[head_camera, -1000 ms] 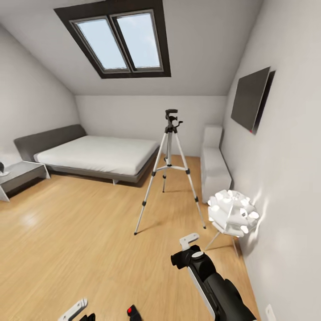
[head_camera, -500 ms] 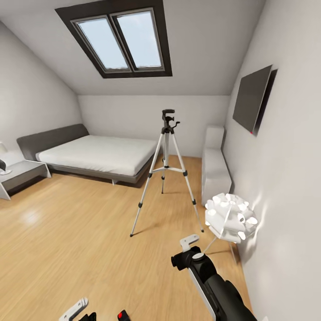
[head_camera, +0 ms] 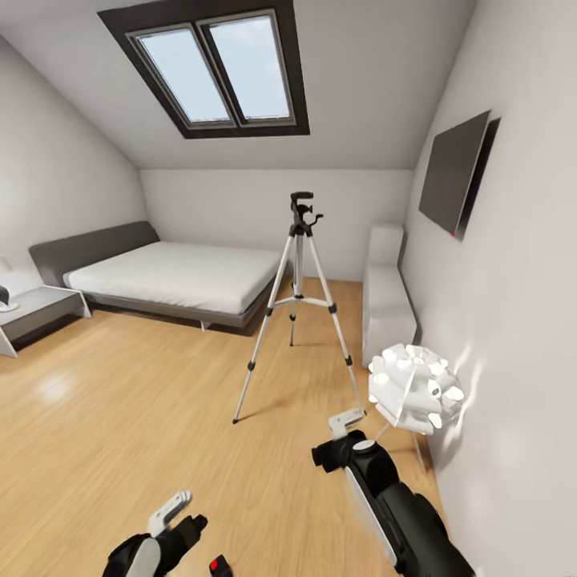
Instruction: Attach the digital camera to the camera tripod in the bedroom.
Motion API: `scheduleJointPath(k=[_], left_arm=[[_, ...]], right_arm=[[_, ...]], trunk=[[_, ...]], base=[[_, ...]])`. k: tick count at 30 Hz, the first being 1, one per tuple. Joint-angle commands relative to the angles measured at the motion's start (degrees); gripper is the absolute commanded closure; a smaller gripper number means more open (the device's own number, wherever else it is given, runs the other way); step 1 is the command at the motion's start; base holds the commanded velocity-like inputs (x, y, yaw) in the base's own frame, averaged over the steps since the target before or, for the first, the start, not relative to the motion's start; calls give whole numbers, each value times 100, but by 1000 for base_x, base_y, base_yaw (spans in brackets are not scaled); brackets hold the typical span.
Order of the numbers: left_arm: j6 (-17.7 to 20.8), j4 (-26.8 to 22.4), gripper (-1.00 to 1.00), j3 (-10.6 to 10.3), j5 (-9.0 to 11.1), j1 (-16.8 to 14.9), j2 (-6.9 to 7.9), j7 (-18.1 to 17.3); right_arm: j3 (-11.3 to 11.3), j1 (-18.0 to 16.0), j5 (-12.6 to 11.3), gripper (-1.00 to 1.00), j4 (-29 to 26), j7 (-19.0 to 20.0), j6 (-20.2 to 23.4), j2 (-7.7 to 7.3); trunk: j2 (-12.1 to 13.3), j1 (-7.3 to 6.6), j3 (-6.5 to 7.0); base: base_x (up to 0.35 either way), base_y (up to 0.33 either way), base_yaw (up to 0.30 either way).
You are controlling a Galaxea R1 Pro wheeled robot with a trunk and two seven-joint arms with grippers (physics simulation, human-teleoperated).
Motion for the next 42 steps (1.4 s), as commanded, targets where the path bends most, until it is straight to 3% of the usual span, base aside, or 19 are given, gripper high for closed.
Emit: scheduleJointPath(k=[1,2,8,12,21,28,42], left_arm=[[41,234,-100,-6,43,-172,-1,77],[41,234,-100,-6,43,-172,-1,77],[24,1534,-100,-135,-185,-1047,-33,326],[-96,1951,-100,-169,-228,-1291,-59,386],[-733,2712,-100,-209,-266,-1513,-132,388],[-1118,2921,-100,-224,-320,-1538,-134,386],[-1293,2969,-100,-367,-440,-1553,-111,392]], right_arm=[[5,-4,-15,-100,-93,-15,161,-28],[5,-4,-15,-100,-93,-15,161,-28],[-3,-4,-113,-100,-404,-20,555,-108],[-23,-5,-132,-100,-499,-27,644,-121],[-38,-11,-154,-100,-717,-38,752,-96],[-18,-12,-164,-100,-733,-37,767,-76],[-17,-13,-167,-100,-903,-23,796,-98]], trunk=[[-45,22,-25],[-85,44,-43],[-326,176,-151],[-486,264,-223],[-847,462,-384],[-1128,615,-511],[-1690,923,-765]], base=[[0,0,0],[0,0,0],[0,0,0],[0,0,0],[0,0,-59],[0,0,-200],[0,0,-59]])
